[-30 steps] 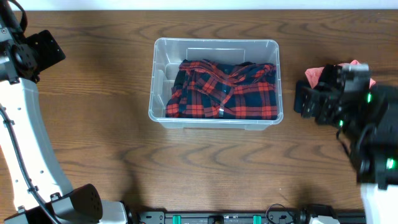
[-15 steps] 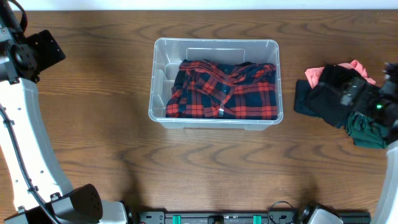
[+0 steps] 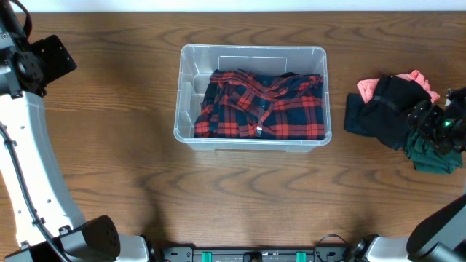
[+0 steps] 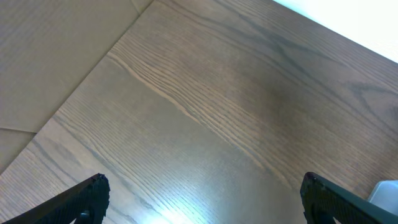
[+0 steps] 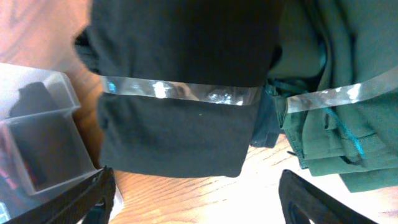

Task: Pack container
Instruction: 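Reach the right gripper to the black garment on the right pile and grasp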

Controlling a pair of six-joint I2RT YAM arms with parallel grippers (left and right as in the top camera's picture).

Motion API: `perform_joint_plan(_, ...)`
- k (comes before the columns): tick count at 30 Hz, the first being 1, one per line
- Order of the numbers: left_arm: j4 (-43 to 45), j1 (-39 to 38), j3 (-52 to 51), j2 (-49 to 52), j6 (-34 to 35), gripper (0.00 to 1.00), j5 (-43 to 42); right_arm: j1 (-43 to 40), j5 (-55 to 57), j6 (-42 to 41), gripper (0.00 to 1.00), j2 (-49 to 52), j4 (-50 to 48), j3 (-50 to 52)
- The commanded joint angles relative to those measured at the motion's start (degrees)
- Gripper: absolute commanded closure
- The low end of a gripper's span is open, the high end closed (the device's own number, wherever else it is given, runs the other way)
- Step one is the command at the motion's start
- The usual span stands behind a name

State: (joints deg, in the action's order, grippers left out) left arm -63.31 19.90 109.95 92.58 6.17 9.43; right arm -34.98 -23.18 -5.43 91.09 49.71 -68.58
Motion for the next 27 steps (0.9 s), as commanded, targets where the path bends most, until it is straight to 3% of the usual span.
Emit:
perform_joint_plan(1,-0.3,0.3,-0.2,-0.2,0.5,0.02,0.5,0.2,-1.2,0.3,0.21,1.7,-0.2,-0.9)
perform_joint_plan(8,-0.3,0.3,-0.2,-0.2,0.5,0.02,0.5,0.2,-1.3,1.0,0.22,2.8,-4.9,2.5)
perform_joint_plan(27,-0.3,0.3,-0.2,-0.2,0.5,0.02,0.5,6.7,-0.8,3.0,0.25,2.8,-31.6,19.1)
